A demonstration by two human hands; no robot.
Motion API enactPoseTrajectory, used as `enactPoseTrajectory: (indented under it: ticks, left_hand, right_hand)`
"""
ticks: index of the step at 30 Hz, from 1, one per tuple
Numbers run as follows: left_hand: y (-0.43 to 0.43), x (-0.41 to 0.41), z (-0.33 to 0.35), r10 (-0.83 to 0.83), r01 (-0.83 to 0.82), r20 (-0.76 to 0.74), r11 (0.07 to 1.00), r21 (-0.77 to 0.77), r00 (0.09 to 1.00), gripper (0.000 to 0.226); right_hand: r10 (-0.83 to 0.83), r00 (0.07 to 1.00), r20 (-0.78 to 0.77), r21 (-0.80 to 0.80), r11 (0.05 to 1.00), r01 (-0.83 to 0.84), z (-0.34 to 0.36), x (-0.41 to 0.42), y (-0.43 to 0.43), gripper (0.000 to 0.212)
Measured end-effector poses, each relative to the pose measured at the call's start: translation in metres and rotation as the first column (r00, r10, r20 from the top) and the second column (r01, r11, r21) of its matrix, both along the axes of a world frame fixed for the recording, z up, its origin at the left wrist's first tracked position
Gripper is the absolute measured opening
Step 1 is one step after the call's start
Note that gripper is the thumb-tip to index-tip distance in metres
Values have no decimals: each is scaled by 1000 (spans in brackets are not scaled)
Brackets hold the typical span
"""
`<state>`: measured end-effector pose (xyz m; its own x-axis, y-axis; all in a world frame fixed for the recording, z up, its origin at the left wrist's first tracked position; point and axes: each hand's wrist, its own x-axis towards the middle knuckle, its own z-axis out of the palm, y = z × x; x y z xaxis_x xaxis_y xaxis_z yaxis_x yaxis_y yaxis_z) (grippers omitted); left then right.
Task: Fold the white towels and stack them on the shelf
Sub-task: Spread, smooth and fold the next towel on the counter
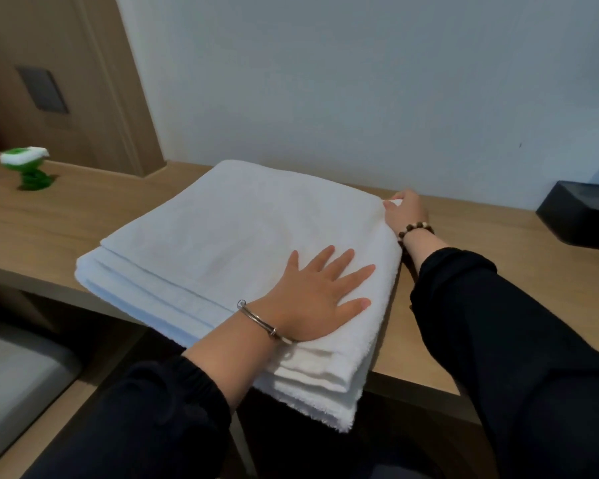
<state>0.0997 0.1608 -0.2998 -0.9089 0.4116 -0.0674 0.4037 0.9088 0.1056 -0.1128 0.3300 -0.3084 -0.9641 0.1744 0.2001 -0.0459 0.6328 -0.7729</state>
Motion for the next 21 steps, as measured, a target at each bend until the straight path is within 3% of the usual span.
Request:
enactPoseTrajectory:
  ticks: [4,8,12,16,21]
  left_hand:
    - [7,19,-2,-25,25,-6,999,37,1000,78]
    - [10,20,1,-11,11,-28,1000,3,1000,82]
    - [11,23,1,15,-16,-52,1000,-23,999,89]
    - [10,26,2,-20,18,-71,999,-26,997,89]
    - [-29,25,7,-104,100,-48,993,-65,993,83]
  right_hand:
    - [18,998,52,256,966,-31,14,-2,-8,29]
    - [105,991,86,634,762,-136,36,16,-23,44]
    - [300,911,284,653,635,-413,11,65,-26,53]
    - [326,929,176,676,646,-354,-2,87,-11,50]
    - [352,918,183,724,583,-368,0,78,-10,49]
